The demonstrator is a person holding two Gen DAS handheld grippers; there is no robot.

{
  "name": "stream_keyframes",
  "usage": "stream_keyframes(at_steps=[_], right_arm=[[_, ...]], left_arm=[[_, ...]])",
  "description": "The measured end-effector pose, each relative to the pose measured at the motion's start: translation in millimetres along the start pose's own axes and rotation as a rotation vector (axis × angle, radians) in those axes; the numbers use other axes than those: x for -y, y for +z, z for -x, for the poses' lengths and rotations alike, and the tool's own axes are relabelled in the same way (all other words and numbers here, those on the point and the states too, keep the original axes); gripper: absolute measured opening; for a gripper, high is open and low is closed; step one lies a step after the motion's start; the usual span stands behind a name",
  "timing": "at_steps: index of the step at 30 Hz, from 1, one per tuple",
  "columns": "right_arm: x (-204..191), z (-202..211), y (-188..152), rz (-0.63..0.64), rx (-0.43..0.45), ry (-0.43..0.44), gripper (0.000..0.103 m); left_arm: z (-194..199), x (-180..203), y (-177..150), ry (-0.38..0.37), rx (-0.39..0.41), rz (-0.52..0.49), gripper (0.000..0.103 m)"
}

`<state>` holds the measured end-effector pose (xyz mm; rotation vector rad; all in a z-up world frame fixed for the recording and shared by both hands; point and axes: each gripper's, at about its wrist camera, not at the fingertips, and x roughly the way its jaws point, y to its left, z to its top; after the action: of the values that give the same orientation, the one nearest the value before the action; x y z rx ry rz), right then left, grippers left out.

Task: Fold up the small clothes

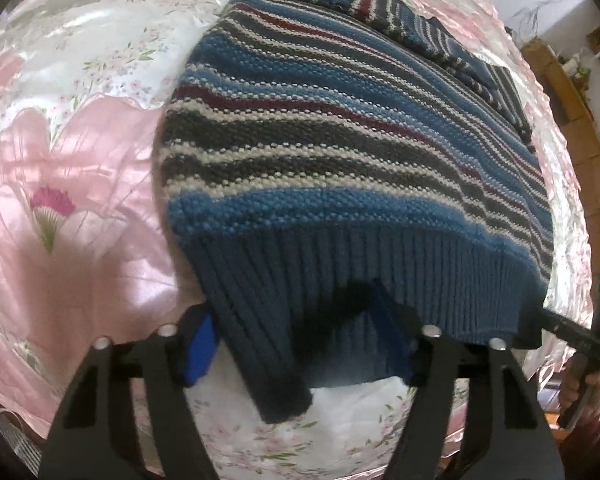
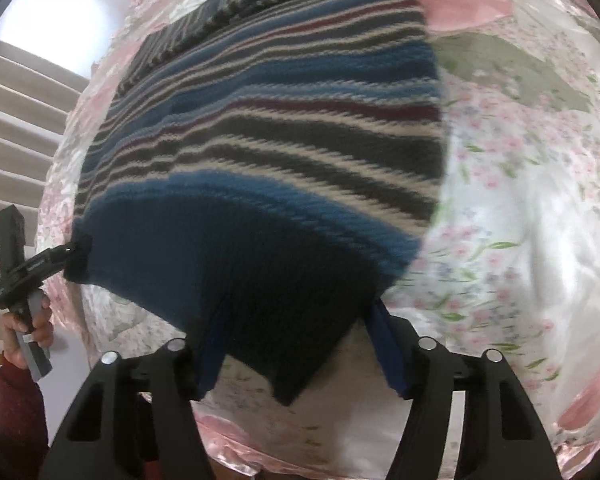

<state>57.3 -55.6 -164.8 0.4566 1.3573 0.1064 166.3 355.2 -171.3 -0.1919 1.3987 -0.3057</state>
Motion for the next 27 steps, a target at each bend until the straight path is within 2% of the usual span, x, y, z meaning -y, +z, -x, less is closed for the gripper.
stream_keyframes(at_steps=[2, 3, 4, 5, 6, 8, 12, 16, 21, 27], right_arm=[[-5, -4, -1, 0.016, -0.001, -0.004, 0.053], [-6, -4, -2, 0.016, 0.001, -0.012, 0.05], [-6, -4, -2, 0.011, 0.005, -0.014, 0.043], [-4, -3, -3, -0.001, 0.013, -0.003, 0.034], [-1, -1, -3, -0.013, 0.018, 0.007, 0.031], [4, 3, -5, -0.035, 0.024, 0.054, 0.015], [6, 13, -7, -0.034, 0.045, 0.112, 0.011], [8, 29, -3, -0.056, 0.078, 0.177, 0.01], [5, 51, 12, -0.053, 0.118, 0.208, 0.01], [6, 69, 44, -0.065, 0.152, 0.219, 0.01]], left_arm=[[1, -1, -1, -0.005, 0.002, 0.011, 0.05], [1, -2, -2, -0.001, 0.005, 0.024, 0.04], [3, -5, -3, -0.004, 0.005, 0.033, 0.03], [4, -7, -4, -0.019, 0.005, 0.047, 0.026], [6, -10, -5, -0.035, 0.005, 0.062, 0.017], [10, -16, -7, -0.066, 0.011, 0.097, 0.011], [19, -19, -12, -0.133, 0.037, 0.144, 0.008], [32, -13, -10, -0.166, 0.074, 0.142, 0.008], [55, -9, 3, -0.219, 0.138, 0.15, 0.008], [65, -8, 29, -0.232, 0.182, 0.162, 0.008]])
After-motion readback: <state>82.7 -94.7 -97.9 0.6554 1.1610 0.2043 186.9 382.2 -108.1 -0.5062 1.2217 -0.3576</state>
